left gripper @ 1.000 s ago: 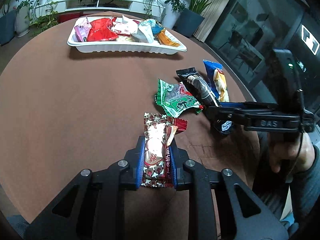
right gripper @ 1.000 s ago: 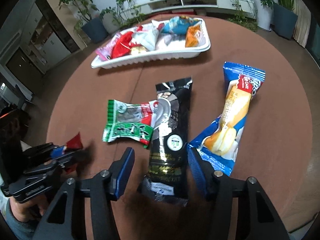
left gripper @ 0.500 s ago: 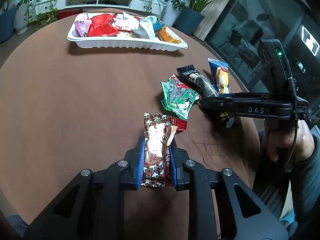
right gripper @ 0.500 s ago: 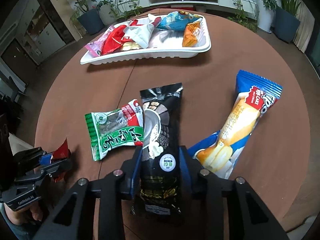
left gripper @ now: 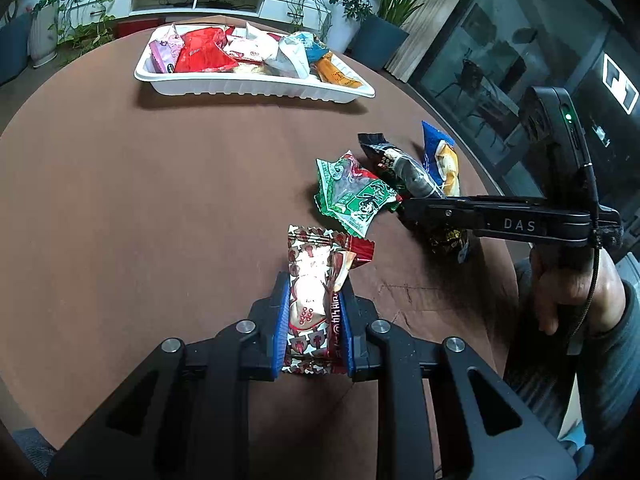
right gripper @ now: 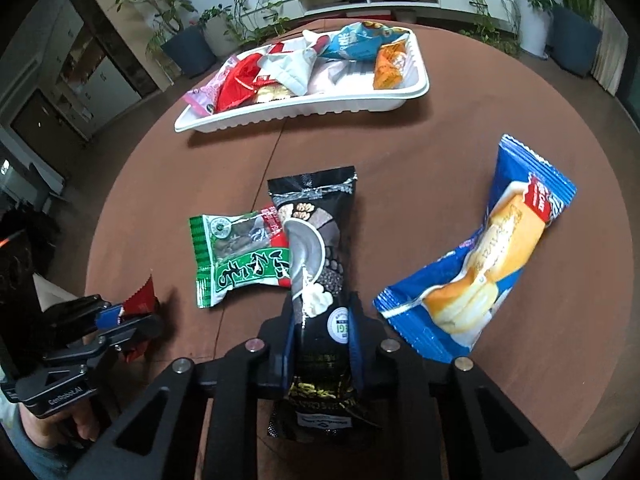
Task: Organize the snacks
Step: 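Carry the brown packet and black pouch over the tray with both tools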
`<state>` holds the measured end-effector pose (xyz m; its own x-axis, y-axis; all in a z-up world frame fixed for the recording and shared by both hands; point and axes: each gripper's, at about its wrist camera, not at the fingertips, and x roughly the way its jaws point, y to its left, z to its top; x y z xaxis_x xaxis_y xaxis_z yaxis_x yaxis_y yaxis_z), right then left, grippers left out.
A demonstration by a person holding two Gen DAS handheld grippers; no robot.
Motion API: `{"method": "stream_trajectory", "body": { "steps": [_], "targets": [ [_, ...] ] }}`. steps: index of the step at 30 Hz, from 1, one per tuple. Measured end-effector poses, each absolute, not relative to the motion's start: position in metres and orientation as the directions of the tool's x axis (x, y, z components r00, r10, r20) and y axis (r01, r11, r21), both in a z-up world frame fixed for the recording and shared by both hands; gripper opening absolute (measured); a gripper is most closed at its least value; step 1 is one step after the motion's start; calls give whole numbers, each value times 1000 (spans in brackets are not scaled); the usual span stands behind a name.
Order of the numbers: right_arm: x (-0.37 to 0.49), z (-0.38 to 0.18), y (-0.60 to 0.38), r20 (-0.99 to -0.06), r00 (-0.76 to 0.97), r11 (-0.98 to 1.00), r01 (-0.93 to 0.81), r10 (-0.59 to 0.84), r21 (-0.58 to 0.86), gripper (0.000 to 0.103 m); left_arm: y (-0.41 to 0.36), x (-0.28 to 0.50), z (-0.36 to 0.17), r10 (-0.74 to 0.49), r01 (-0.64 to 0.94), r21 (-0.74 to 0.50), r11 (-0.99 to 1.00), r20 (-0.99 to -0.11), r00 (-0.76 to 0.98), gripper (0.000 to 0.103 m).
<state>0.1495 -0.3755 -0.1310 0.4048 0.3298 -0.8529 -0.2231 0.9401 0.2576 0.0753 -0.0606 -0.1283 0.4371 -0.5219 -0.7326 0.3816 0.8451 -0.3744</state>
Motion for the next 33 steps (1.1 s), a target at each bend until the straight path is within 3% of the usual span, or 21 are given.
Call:
{"method": "stream_trajectory", "body": {
  "steps": [11,18,25,33],
  "targets": [
    [127,-115,-387,-760,417,866,-205,498,455,23,-54,77,-123,-566,373,-432,821,-705,429,19],
    [141,-93,-422,-698,478,831,-141,534,538,23,-26,100,-98,-601,345,-492,799,-649,467,19],
    [176,-38,-471,-639,618,845,-80,458,528,23,6,151,-51,-576,329,-477,815,-607,547,19],
    [240,24,-435,-556,668,842,-209,494,498,23,8,233,14,-543,342,-426,838,-582,606,19]
  ]
}}
